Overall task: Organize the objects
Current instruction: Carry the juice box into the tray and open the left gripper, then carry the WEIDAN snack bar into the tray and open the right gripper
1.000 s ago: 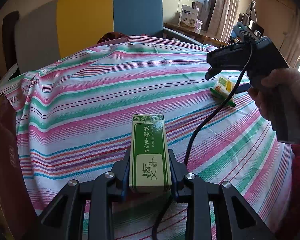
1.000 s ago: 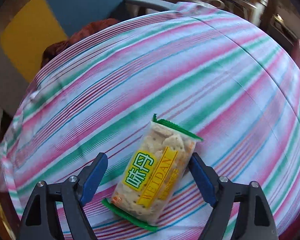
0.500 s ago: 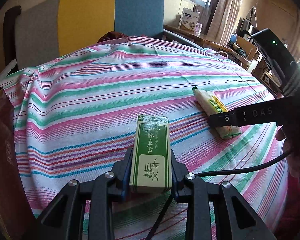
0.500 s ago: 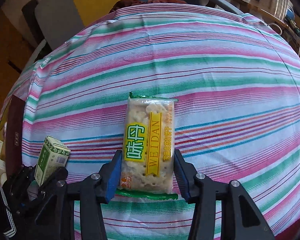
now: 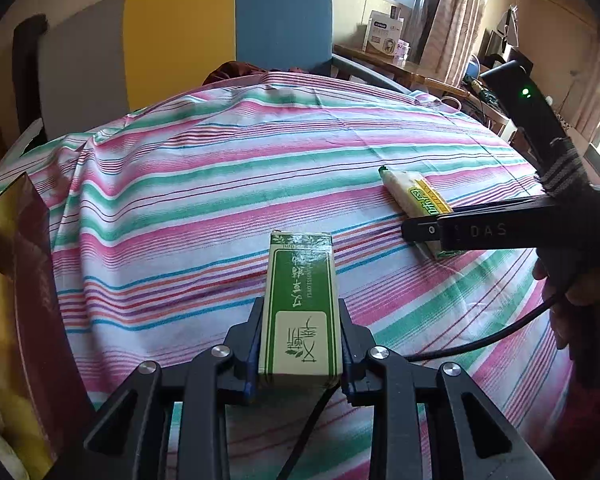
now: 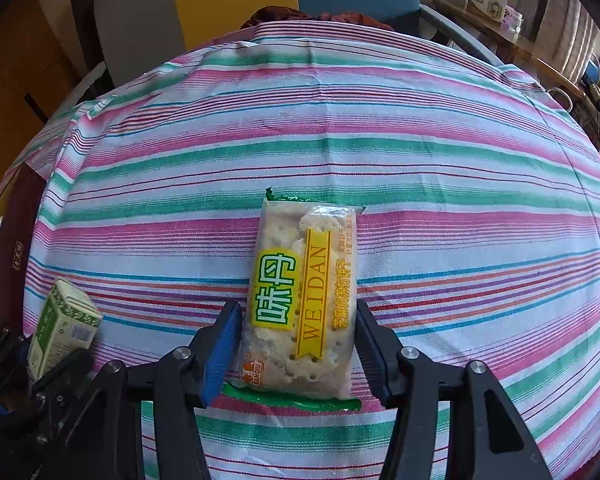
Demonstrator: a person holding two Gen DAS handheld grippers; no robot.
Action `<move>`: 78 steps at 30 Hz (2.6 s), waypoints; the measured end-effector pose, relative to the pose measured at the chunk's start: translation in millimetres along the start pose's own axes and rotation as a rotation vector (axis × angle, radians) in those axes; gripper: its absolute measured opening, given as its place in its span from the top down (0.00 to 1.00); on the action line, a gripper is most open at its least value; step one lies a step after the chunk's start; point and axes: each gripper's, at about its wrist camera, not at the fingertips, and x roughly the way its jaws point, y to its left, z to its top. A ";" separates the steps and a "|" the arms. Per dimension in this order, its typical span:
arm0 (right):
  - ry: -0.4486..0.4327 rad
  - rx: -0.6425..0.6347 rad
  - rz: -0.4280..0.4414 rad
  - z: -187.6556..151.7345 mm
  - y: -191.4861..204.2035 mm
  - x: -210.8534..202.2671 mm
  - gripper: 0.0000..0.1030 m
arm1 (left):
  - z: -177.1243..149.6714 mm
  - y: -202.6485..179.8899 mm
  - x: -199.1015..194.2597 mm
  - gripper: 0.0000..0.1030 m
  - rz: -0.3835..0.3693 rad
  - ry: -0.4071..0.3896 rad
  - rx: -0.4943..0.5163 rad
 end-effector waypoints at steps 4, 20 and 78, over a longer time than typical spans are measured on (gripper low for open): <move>-0.004 -0.035 -0.020 0.8 4.3 2.1 0.45 | -1.8 2.5 -26.0 0.70 0.026 -0.035 -0.008; -0.031 -0.078 -0.059 -6.1 7.3 -3.2 0.46 | -8.6 24.1 -108.7 0.70 0.164 -0.155 -0.039; -0.065 -0.205 -0.142 -4.5 28.0 0.6 0.52 | -9.4 221.0 -114.0 0.43 0.397 -0.091 -0.427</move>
